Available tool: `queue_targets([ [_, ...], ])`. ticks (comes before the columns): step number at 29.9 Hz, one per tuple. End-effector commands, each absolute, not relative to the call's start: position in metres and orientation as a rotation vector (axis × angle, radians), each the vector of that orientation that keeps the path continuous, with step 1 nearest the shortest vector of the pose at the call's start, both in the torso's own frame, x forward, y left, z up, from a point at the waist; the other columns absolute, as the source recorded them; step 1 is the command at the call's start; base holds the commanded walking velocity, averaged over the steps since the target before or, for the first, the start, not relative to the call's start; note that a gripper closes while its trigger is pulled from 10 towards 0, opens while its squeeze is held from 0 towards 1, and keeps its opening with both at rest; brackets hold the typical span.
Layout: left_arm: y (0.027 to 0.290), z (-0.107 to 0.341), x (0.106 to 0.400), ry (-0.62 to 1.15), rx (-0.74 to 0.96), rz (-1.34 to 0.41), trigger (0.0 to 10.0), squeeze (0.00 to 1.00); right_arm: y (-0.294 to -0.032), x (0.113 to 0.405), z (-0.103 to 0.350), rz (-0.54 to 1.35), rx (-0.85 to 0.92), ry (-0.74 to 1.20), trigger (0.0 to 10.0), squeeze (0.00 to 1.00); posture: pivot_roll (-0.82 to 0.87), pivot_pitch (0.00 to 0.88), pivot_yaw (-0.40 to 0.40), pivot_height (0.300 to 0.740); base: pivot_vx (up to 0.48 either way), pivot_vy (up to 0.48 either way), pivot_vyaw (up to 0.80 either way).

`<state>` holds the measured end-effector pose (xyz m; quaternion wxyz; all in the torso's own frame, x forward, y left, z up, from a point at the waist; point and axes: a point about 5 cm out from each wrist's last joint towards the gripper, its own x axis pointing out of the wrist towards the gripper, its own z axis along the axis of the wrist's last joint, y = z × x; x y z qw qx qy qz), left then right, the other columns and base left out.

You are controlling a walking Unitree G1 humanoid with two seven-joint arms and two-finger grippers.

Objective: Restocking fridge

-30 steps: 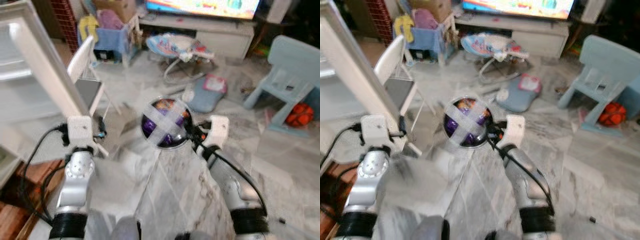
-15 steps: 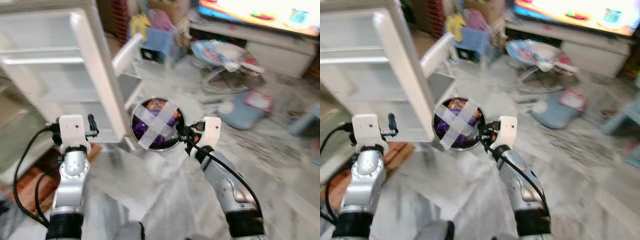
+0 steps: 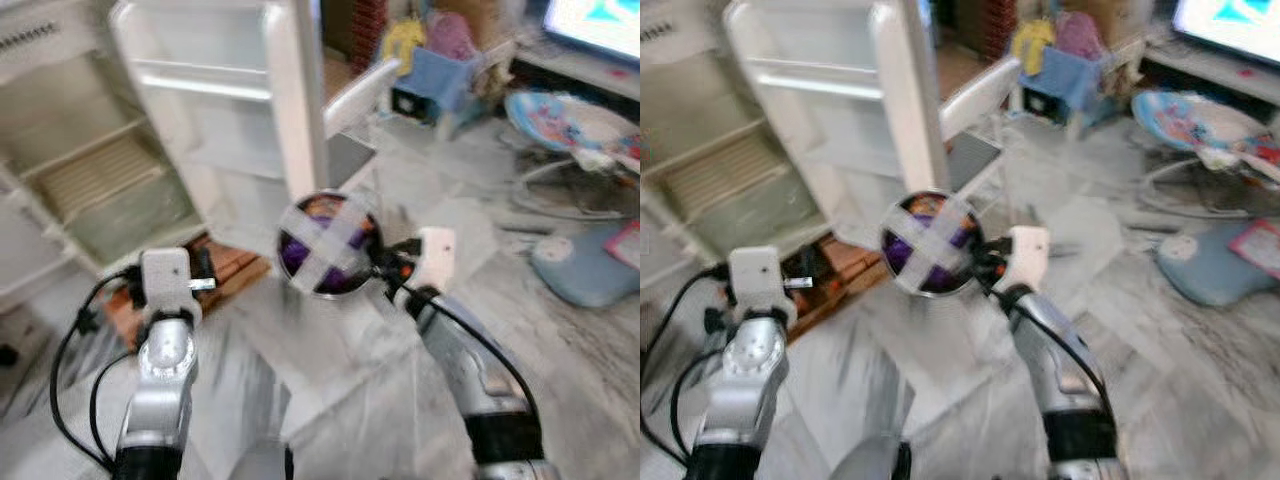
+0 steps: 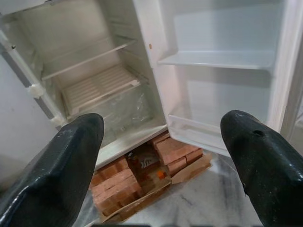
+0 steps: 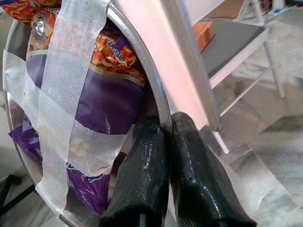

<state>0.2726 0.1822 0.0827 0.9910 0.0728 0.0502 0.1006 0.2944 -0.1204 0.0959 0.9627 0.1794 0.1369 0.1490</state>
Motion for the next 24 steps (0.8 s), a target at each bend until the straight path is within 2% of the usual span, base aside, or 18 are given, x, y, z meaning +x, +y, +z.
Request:
queue_targets([
  [1, 0.187, 0.086, 0.270, 0.090, 0.104, 0.193, 10.0, 0.00, -0.106, 0.294, 0.103, 0.358, 0.388, 0.255, 10.0, 0.00, 0.04, 0.028, 0.032, 0.740, 0.000, 0.480, 0.00],
  [4, 0.186, 0.087, 0.267, 0.090, 0.049, 0.172, 10.0, 0.00, -0.107, 0.293, 0.100, 0.352, 0.377, 0.259, 10.0, 0.00, 0.05, 0.026, 0.031, 0.740, 0.000, 0.480, 0.00],
  [12, 0.194, 0.089, 0.262, 0.070, 0.087, 0.204, 10.0, 0.00, -0.112, 0.298, 0.096, 0.281, 0.376, 0.290, 10.0, 0.00, 0.05, 0.032, 0.026, 0.740, 0.000, 0.479, 0.00],
  [16, 0.195, 0.094, 0.267, 0.041, 0.083, 0.200, 10.0, 0.00, -0.113, 0.301, 0.099, 0.271, 0.291, 0.248, 10.0, 0.00, 0.05, 0.030, 0.026, 0.740, 0.062, 0.435, 0.00],
  [18, 0.195, 0.097, 0.268, 0.033, 0.086, 0.207, 10.0, 0.00, -0.110, 0.299, 0.099, 0.324, 0.369, 0.254, 10.0, 0.00, 0.05, 0.030, 0.026, 0.740, 0.266, 0.401, 0.00],
  [21, 0.195, 0.098, 0.269, 0.034, 0.064, 0.204, 10.0, 0.00, -0.114, 0.299, 0.096, 0.278, 0.304, 0.266, 10.0, 0.00, 0.05, 0.028, 0.028, 0.740, 0.337, 0.286, 0.00],
  [23, 0.199, 0.095, 0.268, 0.065, 0.100, 0.268, 10.0, 0.00, -0.118, 0.299, 0.095, 0.248, 0.279, 0.253, 10.0, 0.00, 0.05, 0.028, 0.028, 0.740, 0.000, 0.000, 0.00],
  [24, 0.200, 0.093, 0.266, 0.083, 0.063, 0.260, 10.0, 0.00, -0.121, 0.299, 0.094, 0.236, 0.267, 0.258, 10.0, 0.00, 0.04, 0.027, 0.034, 0.740, 0.000, 0.000, 0.00],
])
